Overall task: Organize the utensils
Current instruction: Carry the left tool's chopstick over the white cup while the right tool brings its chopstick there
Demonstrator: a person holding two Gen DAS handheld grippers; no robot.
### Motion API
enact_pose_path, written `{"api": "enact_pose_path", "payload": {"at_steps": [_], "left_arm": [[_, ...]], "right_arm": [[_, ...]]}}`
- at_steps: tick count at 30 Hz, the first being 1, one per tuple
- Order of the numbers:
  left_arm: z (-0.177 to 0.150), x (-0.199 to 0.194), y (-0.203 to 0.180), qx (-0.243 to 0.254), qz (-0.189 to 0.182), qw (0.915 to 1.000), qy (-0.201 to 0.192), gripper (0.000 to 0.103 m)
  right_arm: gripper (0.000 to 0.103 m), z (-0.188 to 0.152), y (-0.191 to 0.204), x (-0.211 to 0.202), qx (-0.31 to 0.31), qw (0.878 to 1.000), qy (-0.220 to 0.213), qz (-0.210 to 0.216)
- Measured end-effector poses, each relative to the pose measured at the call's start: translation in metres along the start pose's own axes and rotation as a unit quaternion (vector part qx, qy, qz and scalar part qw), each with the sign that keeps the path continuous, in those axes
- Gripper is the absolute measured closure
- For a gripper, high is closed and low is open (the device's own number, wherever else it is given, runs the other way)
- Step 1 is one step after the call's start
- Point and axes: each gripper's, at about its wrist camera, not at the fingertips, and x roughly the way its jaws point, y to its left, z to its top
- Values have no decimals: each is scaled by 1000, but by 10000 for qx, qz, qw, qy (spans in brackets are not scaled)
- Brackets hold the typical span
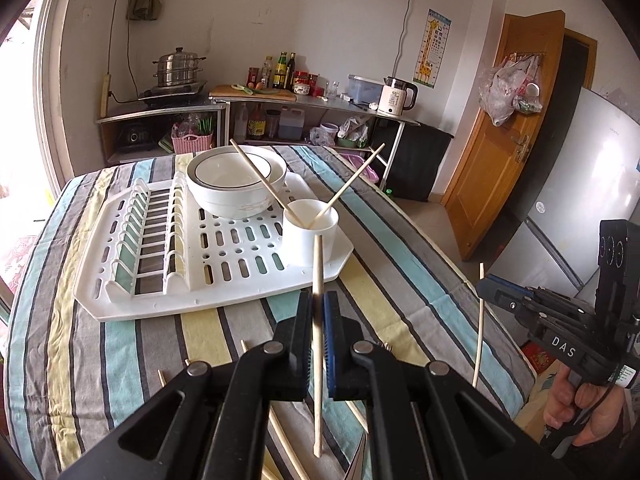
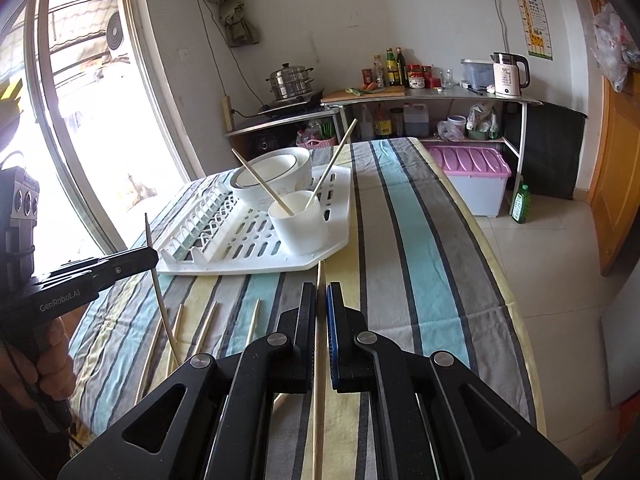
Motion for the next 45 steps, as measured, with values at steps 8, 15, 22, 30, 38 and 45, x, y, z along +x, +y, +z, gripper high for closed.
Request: {"api": "enact_pose_path", "payload": {"at_steps": [8,15,22,30,38,45], "left_arm": [[-2,-16,2,-4,-65,9998,-174,98],[-3,-25,1,20,-78,9997,-245,98],[5,-30,1,58,-33,9995,-308,98],[24,-27,2,145,43,9994,-323,98],[55,-10,4,155,-3,9992,-356,98],[88,9,5,152,-22,9990,-420,98]], "right_arm": [[98,6,4,-17,-69,9996,-258,87],[98,10,3,-23,-106,9992,-374,88],[98,19,4,-27,-169,9985,-505,80],[98,40,4,-21,-205,9976,-649,123],[98,72,8,-5,-281,9960,-824,214],[98,103,10,14,-260,9946,-962,287]]}}
